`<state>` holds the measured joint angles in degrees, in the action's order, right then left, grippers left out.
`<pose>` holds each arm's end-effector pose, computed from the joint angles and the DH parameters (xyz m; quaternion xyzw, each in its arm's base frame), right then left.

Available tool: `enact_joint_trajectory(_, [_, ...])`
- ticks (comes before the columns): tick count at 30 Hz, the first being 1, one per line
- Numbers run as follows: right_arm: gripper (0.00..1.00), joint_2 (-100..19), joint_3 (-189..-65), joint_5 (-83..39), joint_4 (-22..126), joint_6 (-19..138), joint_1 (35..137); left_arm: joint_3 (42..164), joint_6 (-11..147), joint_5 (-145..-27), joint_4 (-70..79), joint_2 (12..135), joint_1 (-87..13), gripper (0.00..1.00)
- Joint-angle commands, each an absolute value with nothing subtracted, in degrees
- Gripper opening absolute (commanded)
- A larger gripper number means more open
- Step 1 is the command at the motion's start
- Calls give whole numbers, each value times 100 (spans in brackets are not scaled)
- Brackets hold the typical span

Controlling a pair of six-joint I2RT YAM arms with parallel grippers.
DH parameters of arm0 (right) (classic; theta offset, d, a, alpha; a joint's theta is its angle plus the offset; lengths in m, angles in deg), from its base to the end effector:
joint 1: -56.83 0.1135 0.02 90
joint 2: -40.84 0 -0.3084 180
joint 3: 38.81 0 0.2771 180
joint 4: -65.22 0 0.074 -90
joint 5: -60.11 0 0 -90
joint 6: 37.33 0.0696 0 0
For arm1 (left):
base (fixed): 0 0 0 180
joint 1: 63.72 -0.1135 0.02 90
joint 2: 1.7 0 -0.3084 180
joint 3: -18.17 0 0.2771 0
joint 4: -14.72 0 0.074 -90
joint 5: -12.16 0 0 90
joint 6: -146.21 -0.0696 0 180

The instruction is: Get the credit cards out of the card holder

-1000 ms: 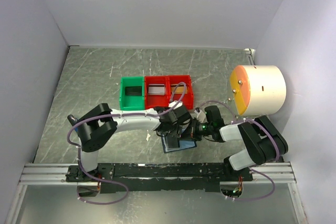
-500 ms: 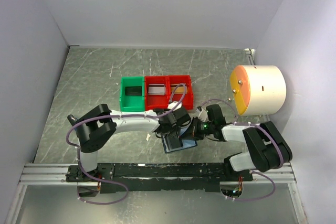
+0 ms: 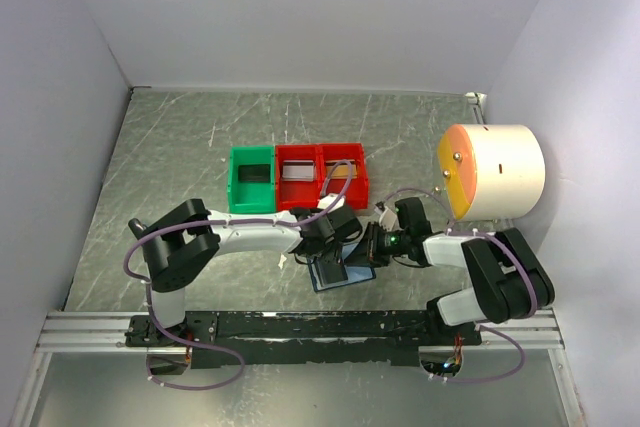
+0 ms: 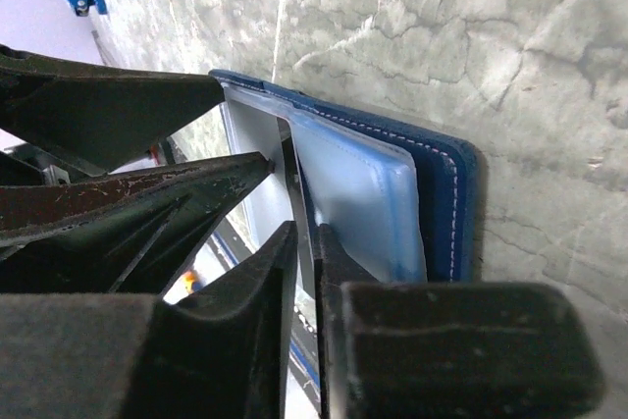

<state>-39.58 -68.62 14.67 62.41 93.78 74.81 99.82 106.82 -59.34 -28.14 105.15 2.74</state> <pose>0.1924 0.1138 0.1042 0.0596 0.8846 0.4564 0.0751 0.1850 -0.3693 0.1608 0.1033 0.9639 -0.0778 0.2326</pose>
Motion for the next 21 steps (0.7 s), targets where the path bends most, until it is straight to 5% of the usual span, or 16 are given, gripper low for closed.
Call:
enact_joint_trajectory(1, [18,-4161,-6979,1709,6239,9195,7515,9787,10749,-5964,-3040,10561,352,62])
enact_joint_trajectory(15, [21,-4693,-6987,1616,6552,9388,7961,9800,10853,-5956,-3031,10578,444,62])
enact_joint_trajectory(21, [0,-4707,-6827,1464,7143,9943,7973,9800,10902,-5917,-3074,10561,475,62])
